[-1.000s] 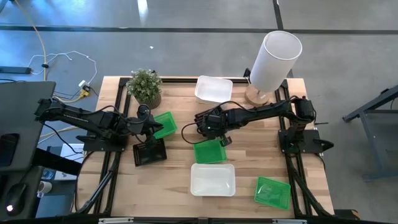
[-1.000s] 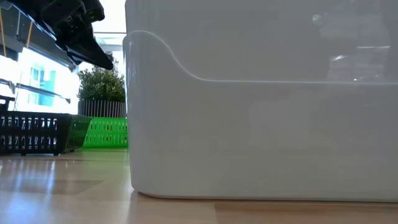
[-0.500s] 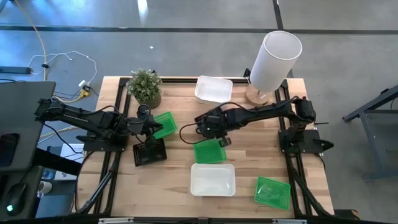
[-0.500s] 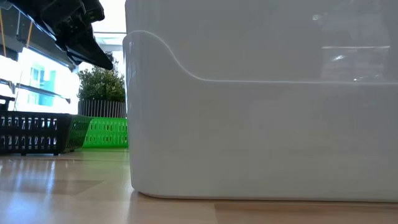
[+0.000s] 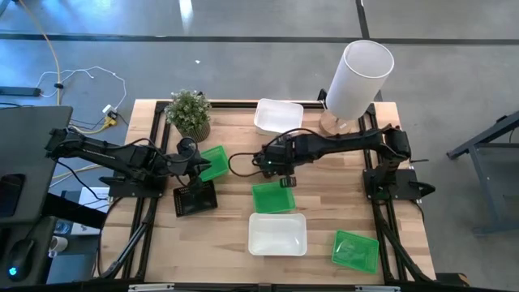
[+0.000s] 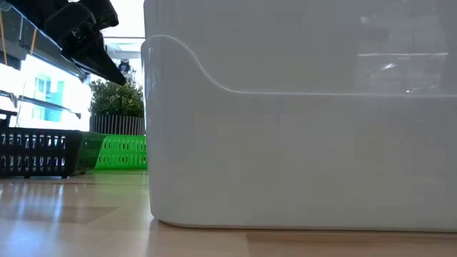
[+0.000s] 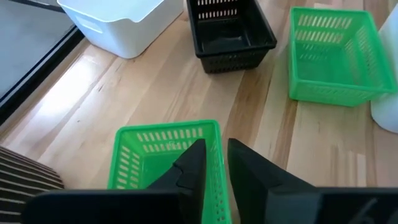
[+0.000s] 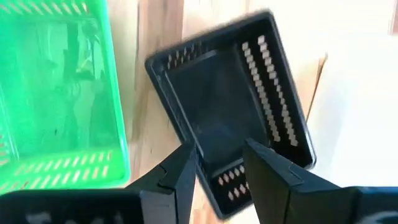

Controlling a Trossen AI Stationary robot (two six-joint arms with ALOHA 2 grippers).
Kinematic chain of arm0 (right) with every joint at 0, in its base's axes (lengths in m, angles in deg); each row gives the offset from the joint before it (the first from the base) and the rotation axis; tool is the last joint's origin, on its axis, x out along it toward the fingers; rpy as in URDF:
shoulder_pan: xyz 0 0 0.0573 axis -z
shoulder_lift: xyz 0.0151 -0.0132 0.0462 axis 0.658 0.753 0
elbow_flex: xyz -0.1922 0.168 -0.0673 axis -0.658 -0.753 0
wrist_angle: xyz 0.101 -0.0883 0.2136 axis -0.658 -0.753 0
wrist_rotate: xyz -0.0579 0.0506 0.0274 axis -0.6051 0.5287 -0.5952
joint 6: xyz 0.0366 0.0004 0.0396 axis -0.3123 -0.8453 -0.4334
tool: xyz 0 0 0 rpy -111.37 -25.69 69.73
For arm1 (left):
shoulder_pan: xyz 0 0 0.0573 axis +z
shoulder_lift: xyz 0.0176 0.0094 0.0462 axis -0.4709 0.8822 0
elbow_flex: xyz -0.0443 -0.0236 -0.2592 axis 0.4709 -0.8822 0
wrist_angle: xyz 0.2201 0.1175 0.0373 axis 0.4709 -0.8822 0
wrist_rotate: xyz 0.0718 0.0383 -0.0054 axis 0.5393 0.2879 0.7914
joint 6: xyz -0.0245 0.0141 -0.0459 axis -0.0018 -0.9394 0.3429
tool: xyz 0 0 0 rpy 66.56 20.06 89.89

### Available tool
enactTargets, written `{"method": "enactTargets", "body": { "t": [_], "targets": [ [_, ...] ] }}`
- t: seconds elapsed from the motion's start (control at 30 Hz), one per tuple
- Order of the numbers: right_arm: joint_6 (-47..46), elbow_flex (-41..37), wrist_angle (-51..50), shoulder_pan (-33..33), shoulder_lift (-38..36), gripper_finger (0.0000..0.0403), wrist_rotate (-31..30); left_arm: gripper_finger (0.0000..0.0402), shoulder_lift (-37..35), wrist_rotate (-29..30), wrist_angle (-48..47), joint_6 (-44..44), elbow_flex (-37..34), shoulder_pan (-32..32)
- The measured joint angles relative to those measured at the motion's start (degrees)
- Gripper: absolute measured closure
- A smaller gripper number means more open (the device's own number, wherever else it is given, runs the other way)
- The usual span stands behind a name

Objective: Stack baskets by color
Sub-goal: Stack the top green bin on the middle green bin

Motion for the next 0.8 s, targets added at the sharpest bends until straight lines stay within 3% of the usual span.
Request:
{"method": "enactTargets", "body": {
  "t": [0.23, 0.37, 0.67, 0.8],
  "targets": [
    [-6.66, 0.20, -7.70, 0.00, 0.01, 0.0284, -3.42, 0.0282, 0.00, -0.18, 0.05, 0.60, 0.00, 0.00],
    [-8.94, 0.20, -11.60, 0.00, 0.00, 0.0284, -6.22, 0.0259, 0.31, -3.93, 1.13, 1.00, 0.00, 0.14],
    [-9.40, 0.18, -15.02, 0.04, -0.70, 0.0284, -11.62, 0.0263, 3.41, -10.19, 3.19, 1.29, 0.00, 4.80],
    [-14.61, 0.16, -19.49, 0.04, -2.45, 0.0284, -13.93, 0.0267, 5.41, -12.86, 2.85, 0.19, 1.04, 7.94]
  ]
}}
